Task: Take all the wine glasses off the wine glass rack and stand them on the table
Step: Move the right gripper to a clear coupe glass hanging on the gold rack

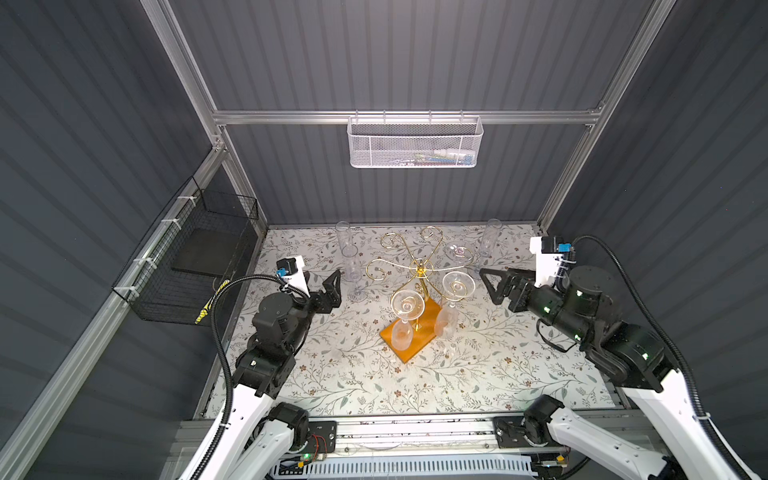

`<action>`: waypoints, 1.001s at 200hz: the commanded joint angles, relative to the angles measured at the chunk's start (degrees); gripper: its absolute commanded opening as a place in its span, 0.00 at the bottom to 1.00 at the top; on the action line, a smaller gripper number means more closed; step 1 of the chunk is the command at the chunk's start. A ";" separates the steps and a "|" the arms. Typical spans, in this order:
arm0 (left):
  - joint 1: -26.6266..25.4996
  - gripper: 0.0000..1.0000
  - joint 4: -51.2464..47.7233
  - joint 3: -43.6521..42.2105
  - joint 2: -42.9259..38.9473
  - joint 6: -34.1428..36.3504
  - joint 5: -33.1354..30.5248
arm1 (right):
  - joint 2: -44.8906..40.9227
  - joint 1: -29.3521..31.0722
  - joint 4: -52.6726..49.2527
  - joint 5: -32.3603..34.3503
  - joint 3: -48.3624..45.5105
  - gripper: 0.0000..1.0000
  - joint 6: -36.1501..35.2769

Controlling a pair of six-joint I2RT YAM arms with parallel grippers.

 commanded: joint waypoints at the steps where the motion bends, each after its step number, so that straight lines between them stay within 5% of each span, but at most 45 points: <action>1: 0.39 0.88 0.48 2.16 0.33 -2.04 1.81 | 1.17 -3.53 2.18 -9.37 2.02 0.91 2.83; 62: 0.42 0.88 0.17 0.12 -3.07 -4.04 0.50 | 12.14 -17.14 3.53 -29.05 7.83 0.74 6.64; 96: 0.45 0.89 -1.10 0.05 -4.14 -4.59 0.10 | 19.78 -21.29 3.88 -34.10 11.18 0.63 6.24; 200: 0.40 0.90 -5.50 -1.72 -8.18 -6.01 -0.26 | 32.63 -23.95 11.57 -52.90 12.43 0.48 10.92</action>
